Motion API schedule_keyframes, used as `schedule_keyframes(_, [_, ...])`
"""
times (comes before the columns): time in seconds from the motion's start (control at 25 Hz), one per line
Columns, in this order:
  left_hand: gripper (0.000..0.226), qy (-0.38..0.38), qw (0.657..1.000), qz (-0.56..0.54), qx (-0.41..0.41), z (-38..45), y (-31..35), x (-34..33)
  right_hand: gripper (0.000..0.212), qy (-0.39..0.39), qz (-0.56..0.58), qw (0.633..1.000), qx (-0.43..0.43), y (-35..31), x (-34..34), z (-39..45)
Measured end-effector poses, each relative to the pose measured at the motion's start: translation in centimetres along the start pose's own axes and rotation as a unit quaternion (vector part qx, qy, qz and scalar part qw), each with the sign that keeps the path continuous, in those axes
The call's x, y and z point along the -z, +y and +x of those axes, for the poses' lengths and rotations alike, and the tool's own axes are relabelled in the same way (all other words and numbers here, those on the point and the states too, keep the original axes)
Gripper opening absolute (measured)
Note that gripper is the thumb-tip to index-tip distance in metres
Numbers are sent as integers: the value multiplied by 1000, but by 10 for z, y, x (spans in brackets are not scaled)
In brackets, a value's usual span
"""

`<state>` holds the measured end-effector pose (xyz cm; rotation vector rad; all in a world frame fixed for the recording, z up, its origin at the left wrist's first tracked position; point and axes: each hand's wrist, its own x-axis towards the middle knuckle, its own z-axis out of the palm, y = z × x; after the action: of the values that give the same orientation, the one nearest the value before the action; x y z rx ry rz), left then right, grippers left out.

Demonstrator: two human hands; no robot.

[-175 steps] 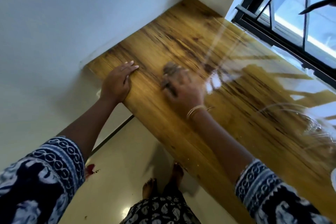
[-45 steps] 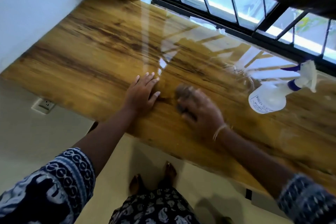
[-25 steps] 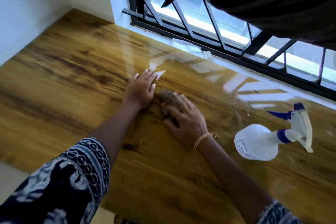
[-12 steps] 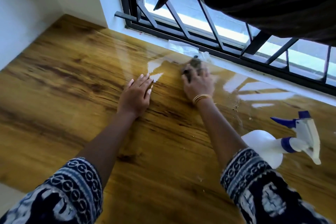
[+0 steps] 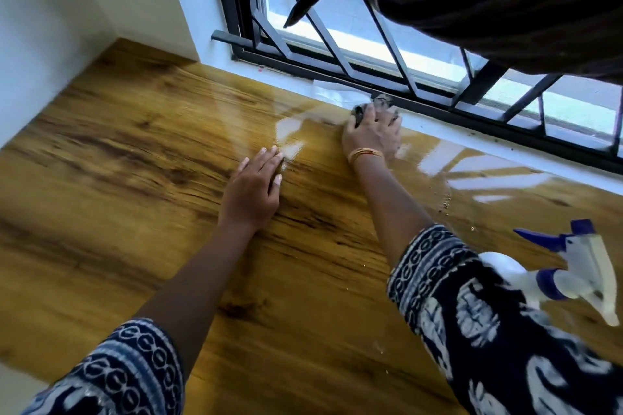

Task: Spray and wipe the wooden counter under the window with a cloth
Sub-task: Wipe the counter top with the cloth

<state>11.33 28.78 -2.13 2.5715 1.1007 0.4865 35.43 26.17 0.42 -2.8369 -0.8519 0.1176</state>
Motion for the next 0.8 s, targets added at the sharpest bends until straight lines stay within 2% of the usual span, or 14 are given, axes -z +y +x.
schedule_keyframes(0.04, [49, -2, 1000, 5, 0, 0, -1, -1, 57, -3, -9, 999, 42, -19, -3, -8])
schedule_keyframes(0.12, [50, -1, 1000, 14, 0, 1, -1, -1, 55, -23, -35, 978, 204, -55, -9, -24])
schedule_keyframes(0.2, [49, 6, 1000, 12, 3, 2, 0, -1, 54, -67, -64, 924, 371, -77, -8, -32])
schedule_keyframes(0.28, [48, 9, 1000, 10, 4, -1, 0, 0, 55, -99, -72, 882, 455, -76, -4, -29])
schedule_keyframes(0.32, [48, 7, 1000, 6, 2, -1, 0, 1, 54, -84, -63, 885, 453, -67, -1, -26])
schedule_keyframes(0.4, [48, 4, 1000, -5, -1, 0, 0, 2, 51, -5, -31, 932, 362, -33, 1, -17])
schedule_keyframes(0.48, [48, 2, 1000, -8, 2, 0, 0, 1, 51, 65, -24, 982, 176, 18, -2, -5])
schedule_keyframes(0.52, [48, 2, 1000, -8, 4, 0, 0, 1, 52, 76, -22, 995, 66, 45, -1, -1])
schedule_keyframes(0.6, [48, 7, 1000, -3, 4, 0, 1, 2, 58, 56, -5, 992, -113, 84, 10, 3])
schedule_keyframes(0.64, [48, 7, 1000, 0, 3, 0, 0, 1, 59, 40, 2, 988, -152, 93, 15, 3])
schedule_keyframes(0.72, [47, 4, 1000, 3, 3, 0, 0, 0, 59, 17, 7, 992, -124, 93, 17, -11])
schedule_keyframes(0.8, [47, 2, 1000, 2, 3, 0, 2, 1, 59, 7, 6, 1000, 14, 75, 13, -49])
